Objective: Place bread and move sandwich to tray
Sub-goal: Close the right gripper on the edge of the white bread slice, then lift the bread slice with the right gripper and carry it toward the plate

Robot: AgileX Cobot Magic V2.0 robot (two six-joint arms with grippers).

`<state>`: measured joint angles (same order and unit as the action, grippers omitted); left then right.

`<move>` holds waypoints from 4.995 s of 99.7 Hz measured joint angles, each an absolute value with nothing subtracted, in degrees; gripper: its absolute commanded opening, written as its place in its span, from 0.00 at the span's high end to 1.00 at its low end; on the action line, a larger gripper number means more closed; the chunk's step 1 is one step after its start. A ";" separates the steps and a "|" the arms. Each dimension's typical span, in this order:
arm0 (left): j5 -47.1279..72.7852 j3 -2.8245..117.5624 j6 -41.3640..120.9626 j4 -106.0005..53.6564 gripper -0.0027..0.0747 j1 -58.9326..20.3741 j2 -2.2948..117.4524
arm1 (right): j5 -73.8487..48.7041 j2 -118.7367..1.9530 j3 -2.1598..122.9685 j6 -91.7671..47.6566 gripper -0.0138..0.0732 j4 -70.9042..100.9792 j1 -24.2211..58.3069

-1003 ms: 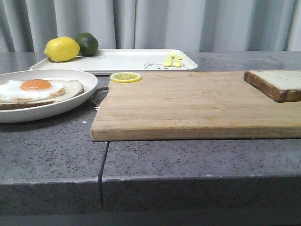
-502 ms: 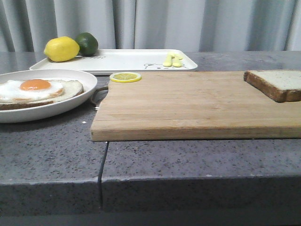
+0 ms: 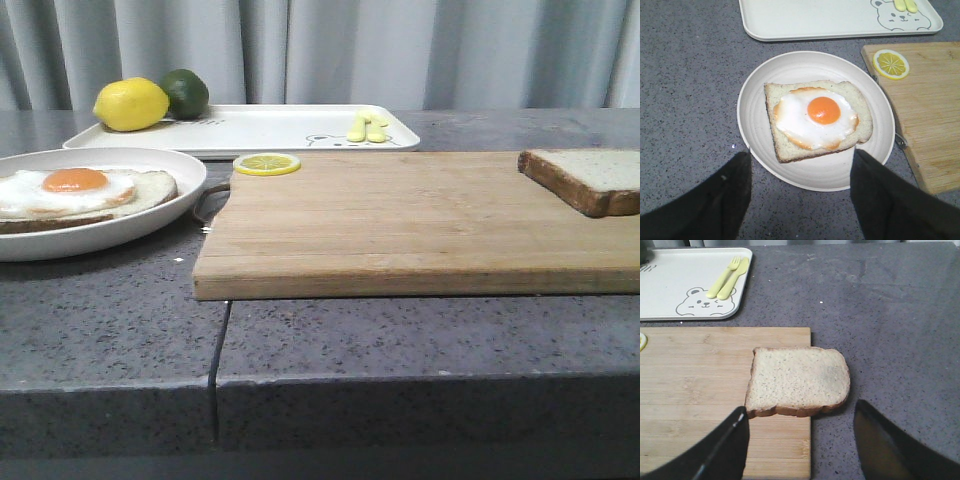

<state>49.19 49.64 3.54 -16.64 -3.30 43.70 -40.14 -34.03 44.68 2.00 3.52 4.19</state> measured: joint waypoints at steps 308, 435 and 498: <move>49.19 49.64 3.54 -16.64 0.49 -3.30 43.70 | -40.71 -88.26 45.72 -54.51 0.30 72.33 -25.08; 49.19 49.64 3.54 -16.64 0.49 -3.30 43.70 | -53.06 -76.05 46.27 -54.59 0.91 80.96 -24.82; 49.19 49.64 3.54 -16.64 0.49 -3.30 43.70 | -32.05 -69.35 46.33 -55.73 0.91 101.33 10.72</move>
